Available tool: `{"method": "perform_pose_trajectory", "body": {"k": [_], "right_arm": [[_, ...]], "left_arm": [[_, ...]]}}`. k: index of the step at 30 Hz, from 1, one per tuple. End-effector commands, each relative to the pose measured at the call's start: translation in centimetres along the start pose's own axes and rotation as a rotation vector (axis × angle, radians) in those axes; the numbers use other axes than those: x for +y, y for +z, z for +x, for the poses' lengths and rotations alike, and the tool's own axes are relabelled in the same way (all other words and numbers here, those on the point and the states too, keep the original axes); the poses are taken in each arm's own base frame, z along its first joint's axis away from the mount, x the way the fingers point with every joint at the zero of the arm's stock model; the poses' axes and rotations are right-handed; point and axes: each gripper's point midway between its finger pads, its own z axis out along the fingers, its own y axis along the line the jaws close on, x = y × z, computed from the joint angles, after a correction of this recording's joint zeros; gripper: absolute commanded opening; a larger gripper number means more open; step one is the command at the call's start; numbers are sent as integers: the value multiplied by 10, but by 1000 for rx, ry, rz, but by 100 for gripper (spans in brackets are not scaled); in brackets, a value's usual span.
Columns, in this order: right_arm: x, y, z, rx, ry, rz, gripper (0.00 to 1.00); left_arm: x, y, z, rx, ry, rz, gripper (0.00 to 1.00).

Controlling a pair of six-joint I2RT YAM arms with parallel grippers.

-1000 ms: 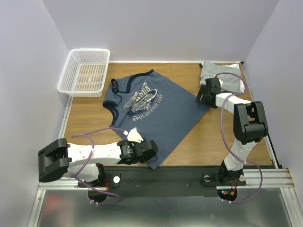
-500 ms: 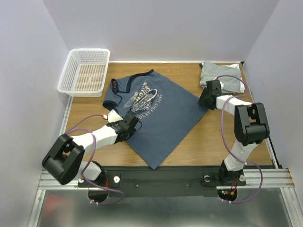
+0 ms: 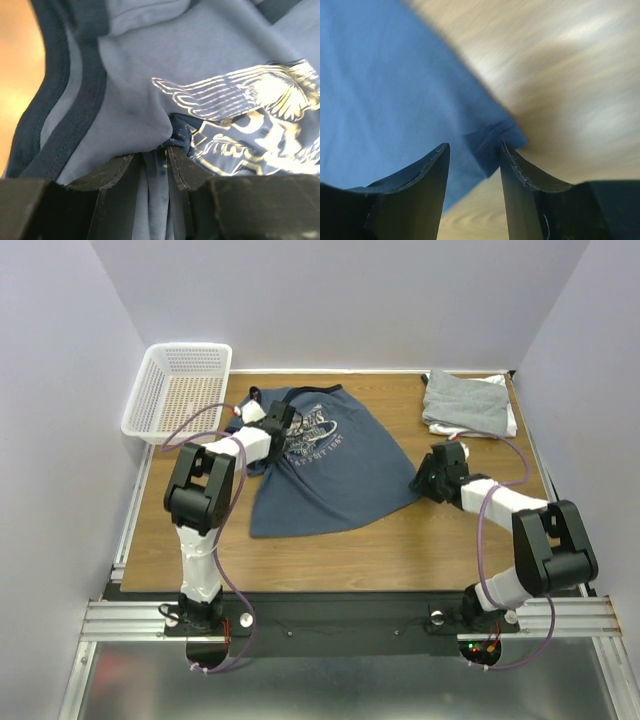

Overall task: Fold and stack the tank tops
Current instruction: Flatten the tank top out

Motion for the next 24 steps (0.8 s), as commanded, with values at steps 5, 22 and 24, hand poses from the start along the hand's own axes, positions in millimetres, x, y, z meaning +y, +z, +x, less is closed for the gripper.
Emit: {"method": "perform_pose_trajectory", "body": {"k": [5, 22, 24], "right_arm": [[67, -26, 16, -70, 83, -221, 56], [5, -33, -25, -218, -80, 94, 66], [-4, -29, -23, -208, -72, 115, 61]], "left_arm": [[-73, 19, -49, -41, 234, 179, 40], [28, -135, -70, -162, -27, 264, 57], [71, -123, -47, -149, -61, 154, 56]]}}
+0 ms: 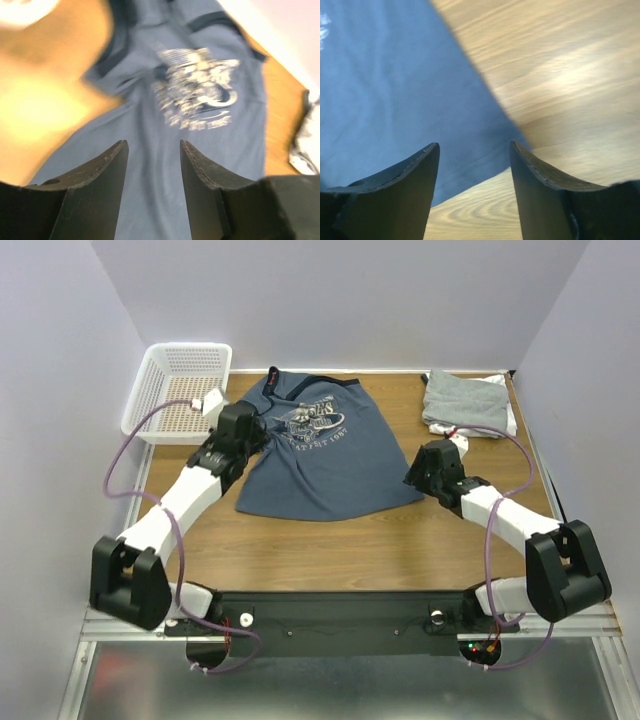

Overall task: Fold and stack the tank tops
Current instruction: Flatten the tank top out

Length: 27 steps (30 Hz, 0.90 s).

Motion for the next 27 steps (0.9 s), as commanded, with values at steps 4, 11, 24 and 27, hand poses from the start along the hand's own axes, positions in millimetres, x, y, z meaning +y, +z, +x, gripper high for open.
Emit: {"method": "perform_pose_trajectory", "body": {"k": [4, 11, 24, 27], "right_arm": [[-41, 14, 0, 8, -7, 129, 51], [-40, 22, 10, 71, -2, 104, 47], [-44, 18, 15, 71, -1, 100, 47], [-45, 17, 15, 67, -1, 103, 48]], "left_arm": [[118, -27, 55, 13, -73, -291, 53], [154, -35, 83, 50, -75, -352, 52], [163, 3, 100, 113, -9, -347, 57], [163, 6, 105, 132, -9, -342, 56]]}}
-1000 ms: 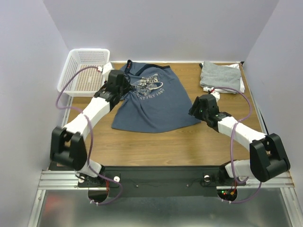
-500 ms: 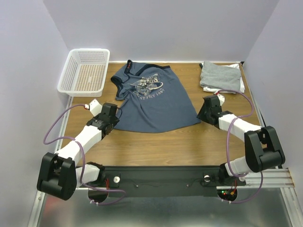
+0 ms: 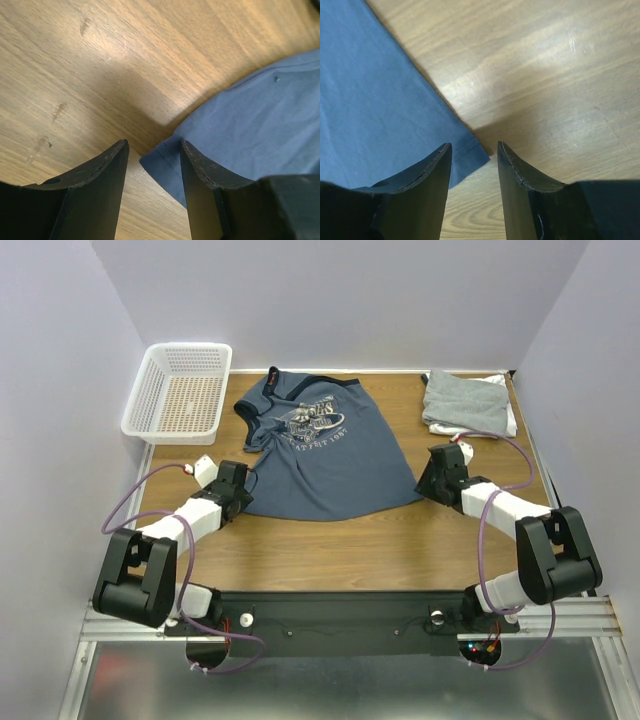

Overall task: Fold and stack the tank tops
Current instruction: Flatten the tank top out

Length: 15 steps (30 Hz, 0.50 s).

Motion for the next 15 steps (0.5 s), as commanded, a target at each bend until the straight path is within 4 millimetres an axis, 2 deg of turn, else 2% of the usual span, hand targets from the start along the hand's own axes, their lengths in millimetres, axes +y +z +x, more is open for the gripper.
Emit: {"method": "perform_pose_trajectory", "body": {"k": [1, 4, 7, 8, 10, 11, 12, 13, 15], "right_arm": [[-2, -5, -3, -24, -2, -11, 48], [-1, -7, -6, -33, 1, -14, 48], [0, -7, -8, -36, -1, -17, 48], [-1, -6, -8, -34, -1, -12, 48], [-2, -5, -7, -30, -5, -6, 48], [-3, -4, -6, -28, -4, -6, 49], [-3, -3, -5, -23, -6, -4, 50], [-3, -3, -5, -19, -6, -7, 51], [-2, -2, -4, -14, -7, -14, 53]], "left_arm": [[-18, 1, -12, -22, -3, 52, 56], [-20, 5, -1, 16, -2, 74, 53], [-18, 7, 8, 45, 3, 77, 44], [-18, 7, 10, 52, 5, 79, 37], [-21, 5, 7, 48, 3, 90, 27], [-24, 4, 4, 39, -1, 101, 18], [-27, 1, -2, 25, -4, 109, 13], [-28, -6, -8, 14, -12, 116, 0], [-29, -17, -20, -11, -17, 114, 0]]}}
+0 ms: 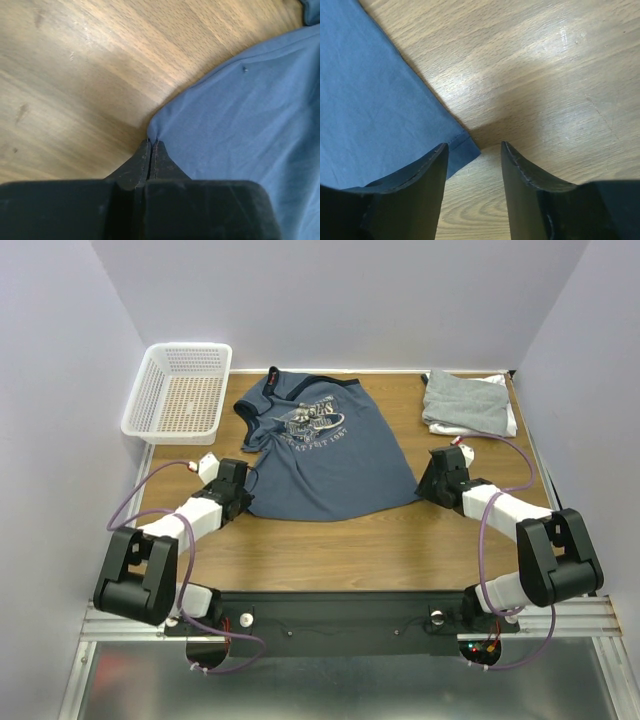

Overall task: Fold and stack the tank tops
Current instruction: Flatten the tank top out

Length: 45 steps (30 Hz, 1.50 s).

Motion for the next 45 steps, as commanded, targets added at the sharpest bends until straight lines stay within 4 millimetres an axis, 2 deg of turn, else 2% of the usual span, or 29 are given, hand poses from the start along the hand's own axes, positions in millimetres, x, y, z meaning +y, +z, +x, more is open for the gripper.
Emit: {"method": "perform_pose_trajectory", "body": {"k": [1, 5, 10, 13, 18, 29, 36, 39, 42, 45], "right_arm": [[8, -2, -11, -26, -2, -36, 53], [18, -2, -5, 3, -1, -93, 53], [26, -3, 4, 33, 6, -148, 53], [26, -2, 12, 57, 9, -161, 54], [37, -8, 24, 81, 4, -219, 53], [50, -19, 59, 129, -39, -253, 48], [43, -15, 76, 156, -52, -216, 44], [41, -11, 77, 156, -54, -195, 39], [44, -9, 75, 154, -55, -194, 26], [54, -13, 60, 124, -49, -217, 8]], "left_arm": [[-19, -33, -38, -94, -33, 67, 0], [-24, -74, -73, -184, -74, 96, 0], [-24, -113, -94, -256, -117, 165, 0], [-22, -117, -90, -249, -121, 187, 0], [-17, -110, -78, -215, -118, 176, 0], [-23, -119, -86, -231, -122, 203, 0], [-26, -122, -88, -232, -123, 217, 0], [-28, -124, -89, -233, -120, 224, 0], [-31, -126, -90, -233, -117, 240, 0], [-38, -133, -96, -243, -100, 269, 0]]}}
